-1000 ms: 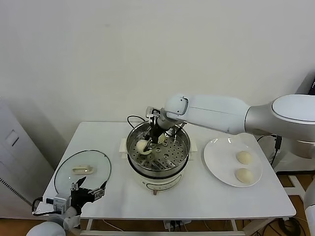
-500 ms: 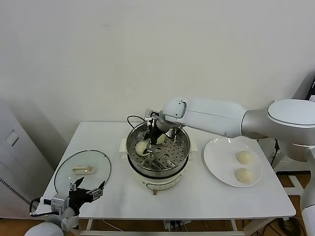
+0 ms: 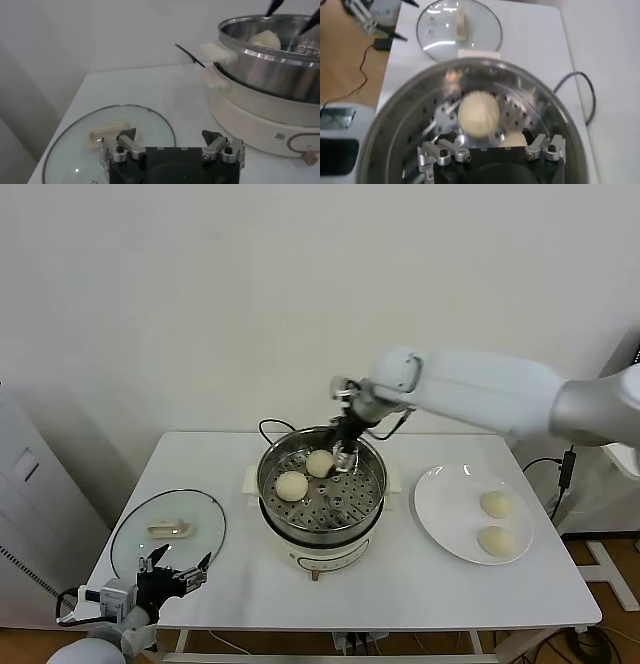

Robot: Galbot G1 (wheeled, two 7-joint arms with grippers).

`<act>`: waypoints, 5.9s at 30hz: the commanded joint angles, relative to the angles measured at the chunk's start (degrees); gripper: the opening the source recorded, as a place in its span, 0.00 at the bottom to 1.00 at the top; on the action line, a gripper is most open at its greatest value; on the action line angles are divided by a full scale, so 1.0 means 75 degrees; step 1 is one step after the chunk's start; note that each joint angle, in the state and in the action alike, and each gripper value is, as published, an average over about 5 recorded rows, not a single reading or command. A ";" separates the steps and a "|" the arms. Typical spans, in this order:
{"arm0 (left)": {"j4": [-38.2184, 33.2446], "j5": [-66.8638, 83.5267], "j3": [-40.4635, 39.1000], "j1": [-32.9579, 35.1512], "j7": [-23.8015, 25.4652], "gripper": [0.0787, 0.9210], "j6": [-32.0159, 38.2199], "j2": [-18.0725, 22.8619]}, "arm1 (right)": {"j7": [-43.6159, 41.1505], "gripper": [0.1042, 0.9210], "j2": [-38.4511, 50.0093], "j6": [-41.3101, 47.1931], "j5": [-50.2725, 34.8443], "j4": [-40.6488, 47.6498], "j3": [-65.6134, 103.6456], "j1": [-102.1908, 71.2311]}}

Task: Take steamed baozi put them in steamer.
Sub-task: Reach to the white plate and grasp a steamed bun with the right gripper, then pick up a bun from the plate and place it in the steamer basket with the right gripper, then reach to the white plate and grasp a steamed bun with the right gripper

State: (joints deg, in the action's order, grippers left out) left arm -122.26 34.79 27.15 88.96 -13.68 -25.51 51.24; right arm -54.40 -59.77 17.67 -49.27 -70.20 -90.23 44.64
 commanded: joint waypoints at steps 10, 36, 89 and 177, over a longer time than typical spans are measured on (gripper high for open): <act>-0.0125 0.0030 0.0058 0.0055 0.0000 0.88 -0.0010 -0.0003 | -0.2019 0.88 0.3025 -0.1767 0.3278 0.0010 -0.0363 0.0031; -0.0104 0.0030 0.0006 0.0022 -0.0022 0.88 -0.0091 -0.0008 | -0.1751 0.88 0.2687 -0.3435 0.5840 0.2315 0.3205 -0.4293; -0.0090 -0.0042 -0.0067 0.0025 -0.0065 0.88 -0.0154 0.0003 | -0.2053 0.45 0.2486 -0.3702 0.5748 0.2022 0.3331 -0.3204; -0.0108 -0.0051 -0.0068 0.0042 -0.0033 0.88 -0.0095 -0.0039 | -0.3096 0.88 0.0273 -0.5842 0.6123 0.2375 0.3789 -0.1358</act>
State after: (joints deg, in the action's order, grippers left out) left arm -122.95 34.33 26.65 89.31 -13.94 -26.16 50.97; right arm -75.04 -63.07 -36.45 3.05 -66.14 -61.36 29.86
